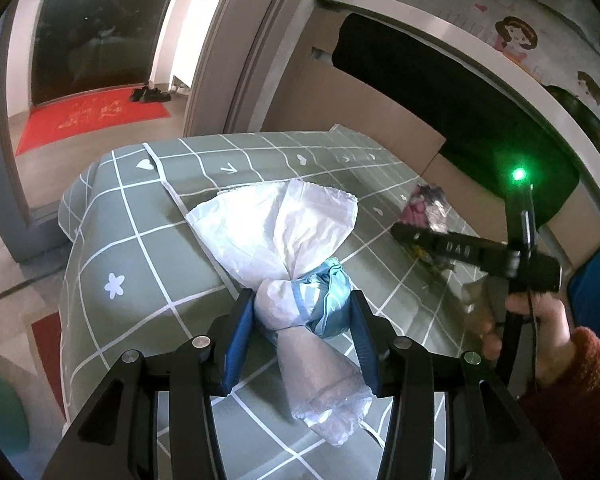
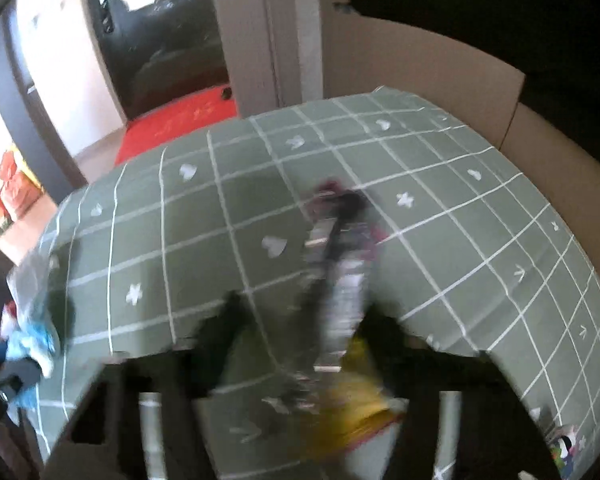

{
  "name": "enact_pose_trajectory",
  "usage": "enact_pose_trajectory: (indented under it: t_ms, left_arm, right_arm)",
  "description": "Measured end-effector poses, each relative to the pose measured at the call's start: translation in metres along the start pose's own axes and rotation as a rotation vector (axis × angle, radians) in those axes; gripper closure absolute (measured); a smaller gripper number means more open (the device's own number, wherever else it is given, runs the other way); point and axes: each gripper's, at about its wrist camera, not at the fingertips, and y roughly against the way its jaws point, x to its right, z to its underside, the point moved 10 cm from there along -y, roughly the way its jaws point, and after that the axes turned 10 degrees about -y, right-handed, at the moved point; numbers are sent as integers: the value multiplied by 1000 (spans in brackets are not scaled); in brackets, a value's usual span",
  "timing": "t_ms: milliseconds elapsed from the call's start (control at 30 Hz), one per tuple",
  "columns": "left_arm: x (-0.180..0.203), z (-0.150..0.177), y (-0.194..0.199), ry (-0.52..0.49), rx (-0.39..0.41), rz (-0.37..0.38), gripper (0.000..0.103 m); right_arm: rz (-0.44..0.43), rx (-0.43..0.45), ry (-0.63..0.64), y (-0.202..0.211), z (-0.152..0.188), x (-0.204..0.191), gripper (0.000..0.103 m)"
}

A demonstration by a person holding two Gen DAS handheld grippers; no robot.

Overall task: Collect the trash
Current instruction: 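Lift the tissue bundle and foil wrapper and carry both tools over the trash bin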

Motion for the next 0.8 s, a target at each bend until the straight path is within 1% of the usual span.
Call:
enact_pose_trajectory:
  t_ms: [67, 133, 200, 267, 333, 433, 467, 500, 667, 800]
  left_arm:
    - [1, 0, 0, -2, 3, 0, 56]
    - [3, -1, 0, 0, 7, 1, 56]
    - [7, -4, 0, -2, 11, 8, 56]
    - [17, -8, 2, -17, 28, 22, 56]
    - [29, -14, 5, -43, 49, 31, 56]
    - [53, -20, 8, -77, 64, 69, 56]
    - [65, -22, 11, -94, 69, 87, 56]
    - [73, -24, 13, -108, 73, 97, 56]
    - [131, -30, 29, -209, 106, 146, 56]
    - [175, -35, 44, -284, 135, 177, 56]
  right_arm:
    - [-23, -2, -33, 5, -2, 4, 77]
    - [1, 14, -36, 16, -2, 6, 79]
    - [24, 42, -15, 36, 0, 4, 79]
    - [27, 77, -6, 65, 7, 1, 79]
    - [27, 100, 2, 85, 14, 2, 79]
    - [27, 134, -21, 122, 30, 8, 79]
    - [28, 157, -41, 140, 37, 14, 79]
    - [34, 169, -48, 148, 39, 18, 79]
    - [82, 264, -126, 213, 65, 49, 79]
    - [101, 327, -194, 256, 88, 73, 79]
